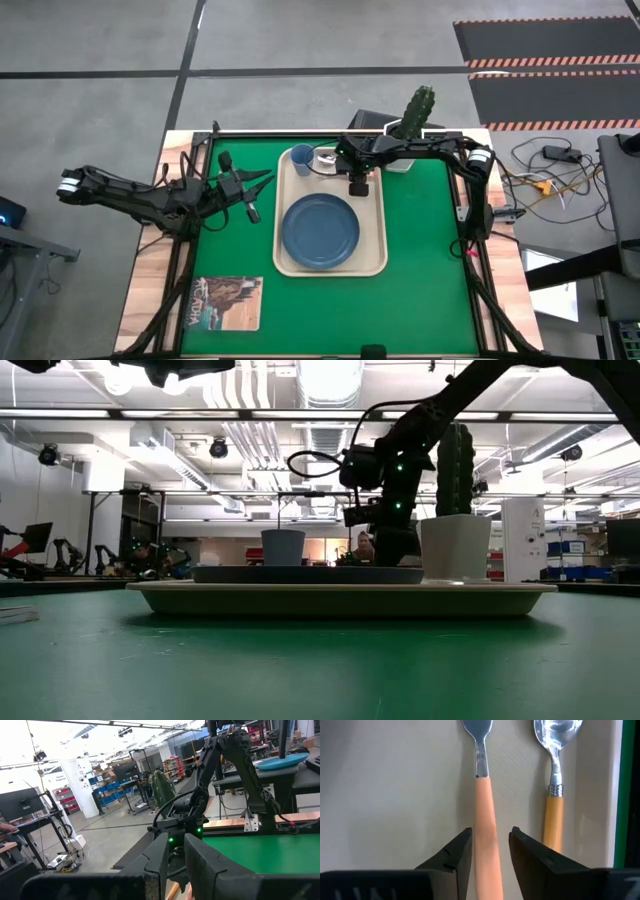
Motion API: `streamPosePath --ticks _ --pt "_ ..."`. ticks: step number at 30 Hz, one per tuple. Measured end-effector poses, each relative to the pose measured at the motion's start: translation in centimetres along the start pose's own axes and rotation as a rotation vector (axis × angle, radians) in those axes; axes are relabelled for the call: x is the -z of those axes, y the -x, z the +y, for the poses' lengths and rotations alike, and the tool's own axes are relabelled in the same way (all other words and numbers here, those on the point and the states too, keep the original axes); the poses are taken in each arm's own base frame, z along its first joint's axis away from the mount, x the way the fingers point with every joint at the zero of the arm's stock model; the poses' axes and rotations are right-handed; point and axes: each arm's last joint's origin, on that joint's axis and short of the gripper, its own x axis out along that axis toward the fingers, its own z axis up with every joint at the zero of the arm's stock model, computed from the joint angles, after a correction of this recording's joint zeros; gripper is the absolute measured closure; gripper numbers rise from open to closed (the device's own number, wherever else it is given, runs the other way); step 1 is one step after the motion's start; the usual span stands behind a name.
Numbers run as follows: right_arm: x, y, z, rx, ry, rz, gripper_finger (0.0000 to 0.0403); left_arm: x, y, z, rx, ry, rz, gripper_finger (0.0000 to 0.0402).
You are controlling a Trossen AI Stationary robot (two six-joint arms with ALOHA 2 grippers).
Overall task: Pick and place plate/cup/fork/spoon on tray
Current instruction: Return to Home Position
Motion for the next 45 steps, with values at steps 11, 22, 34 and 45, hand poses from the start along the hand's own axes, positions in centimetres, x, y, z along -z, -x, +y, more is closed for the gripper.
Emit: streamPosePath --ticks 11,22,34,45 --pt "-0.9 2.7 1.6 0.001 -0.002 -0.053 0.0302 0.0 0.0 0.0 0.000 0.000 0.000 0.0357" --pt "-2.0 5.4 5.3 -0.012 0.067 -0.136 0.0325 0.1 0.0 0.0 0.003 -0.006 0.008 0.0357" --pt "-0.8 6.4 12.6 -0.053 0.138 -0.365 0.0337 0.9 0.1 -0.3 0.029 -0.063 0.077 0.0357" --pt "5.7 9.5 15.9 -0.095 0.054 -0.694 0.0339 4.3 2.5 -0.9 0.495 -0.133 0.369 0.0357"
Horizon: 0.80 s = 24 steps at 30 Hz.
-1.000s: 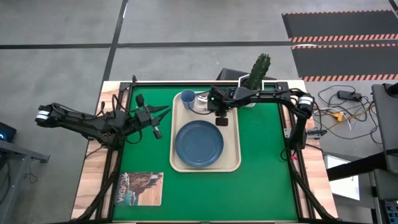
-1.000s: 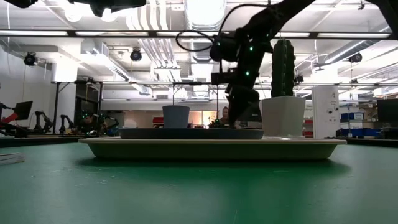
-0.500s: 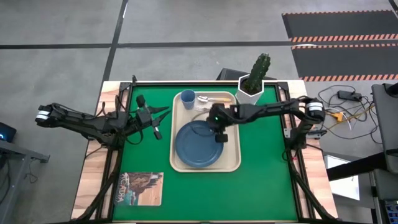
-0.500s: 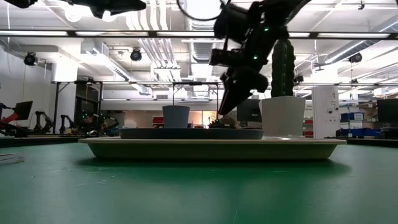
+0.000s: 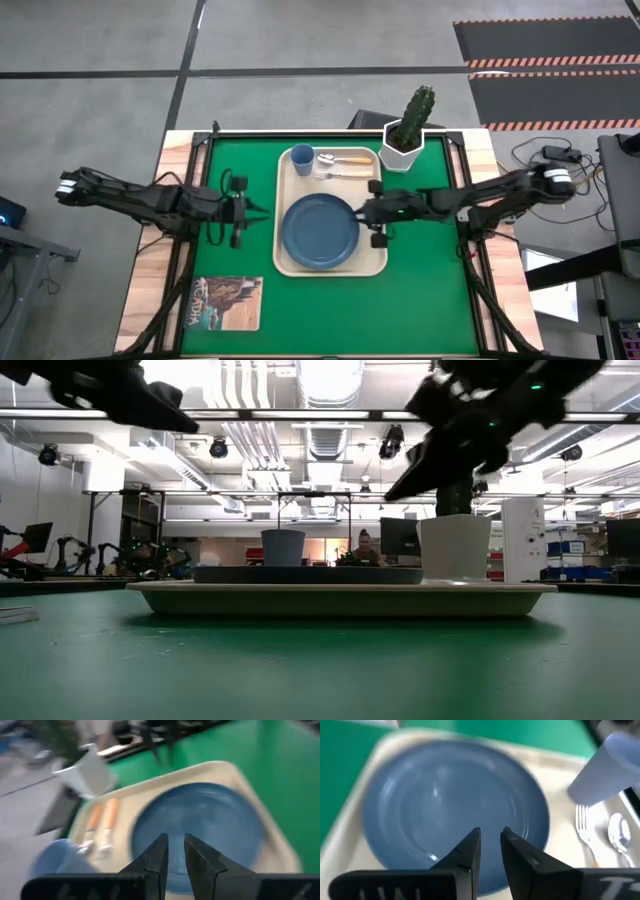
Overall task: Pick and place plate/cup/fork/spoon on tray
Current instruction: Return to Home Position
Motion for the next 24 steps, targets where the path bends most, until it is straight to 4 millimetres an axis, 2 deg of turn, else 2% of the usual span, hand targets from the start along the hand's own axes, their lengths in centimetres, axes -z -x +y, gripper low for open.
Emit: streamPosePath --ticks 8,17,24 --pt "2.8 4.4 1.5 -0.002 -0.011 -0.349 0.0339 -0.2 1.8 -0.2 0.219 0.001 -0.146 0.0357" --pt "6.7 7.6 1.7 0.006 -0.051 -0.528 0.0339 1.7 2.7 -0.4 0.192 -0.034 -0.243 0.0357" --pt "8.4 9.3 1.7 0.017 -0.058 -0.612 0.0339 2.1 4.0 -0.2 0.167 -0.020 -0.329 0.0357"
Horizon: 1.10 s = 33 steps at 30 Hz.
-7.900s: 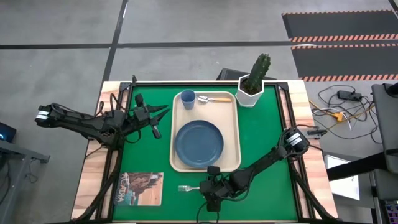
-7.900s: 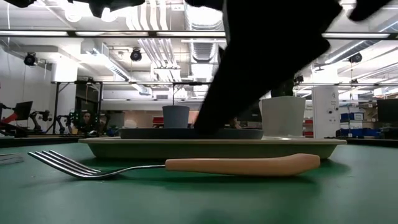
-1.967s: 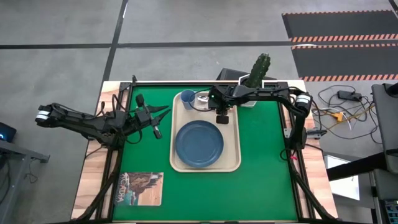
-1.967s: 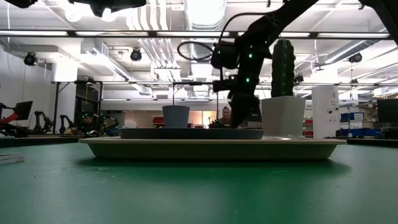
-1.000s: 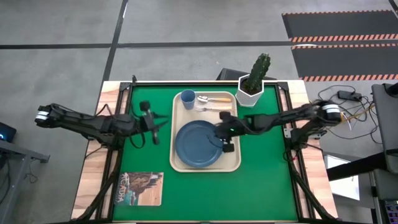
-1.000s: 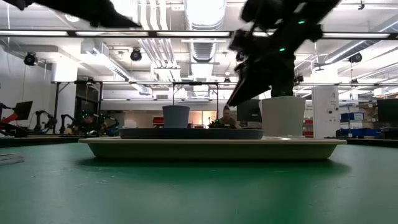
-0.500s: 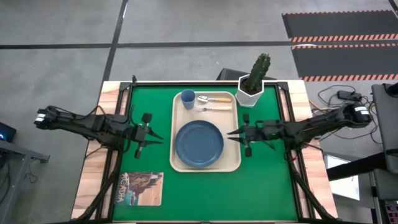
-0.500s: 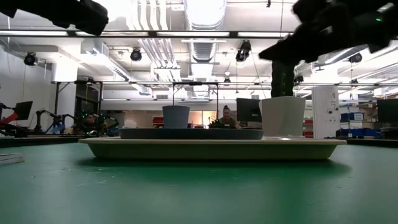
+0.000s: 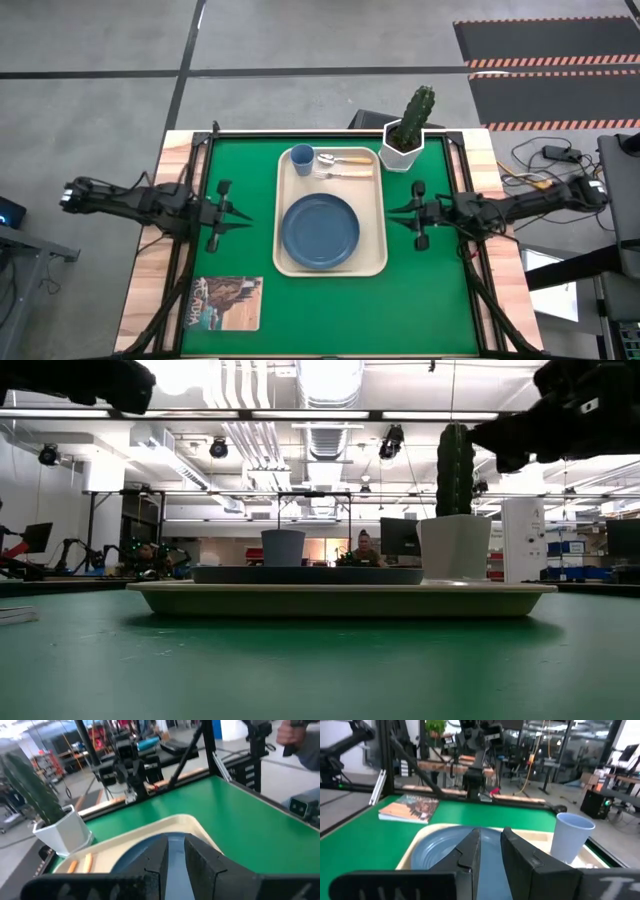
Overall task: Pick and place plate/cup/fork/spoon on tray
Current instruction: Return to Home Position
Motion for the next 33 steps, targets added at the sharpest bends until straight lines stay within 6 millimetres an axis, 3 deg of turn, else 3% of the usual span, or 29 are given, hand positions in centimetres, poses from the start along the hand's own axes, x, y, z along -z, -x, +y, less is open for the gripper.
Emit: streamPosePath --ticks 9,18,27,33 --pt "0.9 1.7 -0.1 0.030 0.005 -0.034 0.0339 -0.3 1.1 0.1 -0.022 0.004 -0.066 0.0357" --pt "0.5 2.6 -0.3 0.070 0.004 -0.049 0.0339 1.6 1.1 -0.5 -0.017 0.005 -0.045 0.0357" --pt "-0.1 3.9 -0.5 0.082 0.021 -0.105 0.0339 1.3 2.0 -0.4 -0.034 0.084 -0.104 0.0357" --pt "0.1 4.6 -0.6 0.105 0.024 -0.089 0.0339 2.2 1.9 -0.7 -0.031 0.109 -0.098 0.0357"
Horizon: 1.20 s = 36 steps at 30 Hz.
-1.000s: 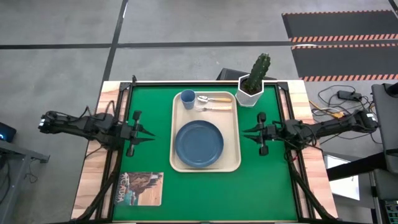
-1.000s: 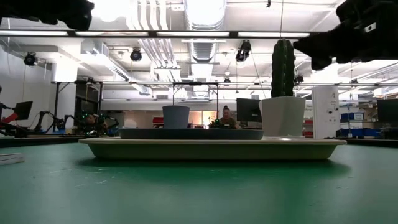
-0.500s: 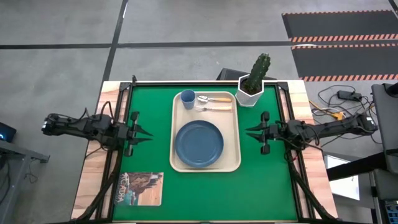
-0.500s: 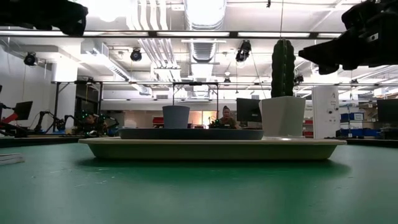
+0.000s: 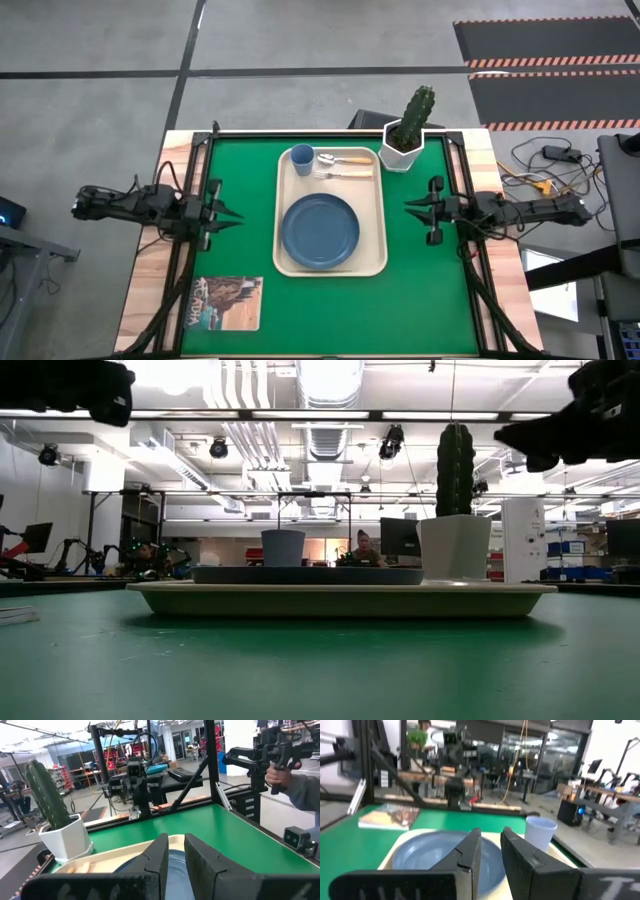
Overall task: Pick and place plate/cup/fork/spoon on tray
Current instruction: Return to Home Position
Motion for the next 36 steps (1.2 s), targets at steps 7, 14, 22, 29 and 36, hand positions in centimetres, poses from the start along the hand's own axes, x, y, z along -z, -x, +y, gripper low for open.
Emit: streamPosePath --ticks 7,14,22,29,36 --pt "-0.1 0.9 -0.2 0.010 0.013 -0.015 0.0339 1.3 0.0 -0.2 0.002 0.006 0.011 0.0357" --pt "-0.2 1.0 -0.3 0.025 0.037 -0.004 0.0339 2.5 0.2 -0.5 0.001 0.029 0.009 0.0357" --pt "-0.2 1.0 -0.3 0.026 0.063 -0.005 0.0339 3.6 0.4 -0.7 -0.004 0.078 -0.012 0.0357" --pt "0.0 1.0 -0.2 0.023 0.076 0.002 0.0339 4.4 0.3 -0.8 -0.008 0.083 -0.038 0.0357" --pt "0.7 0.9 -0.1 0.027 0.048 0.028 0.0339 4.5 0.2 -0.9 -0.006 0.132 -0.034 0.0357"
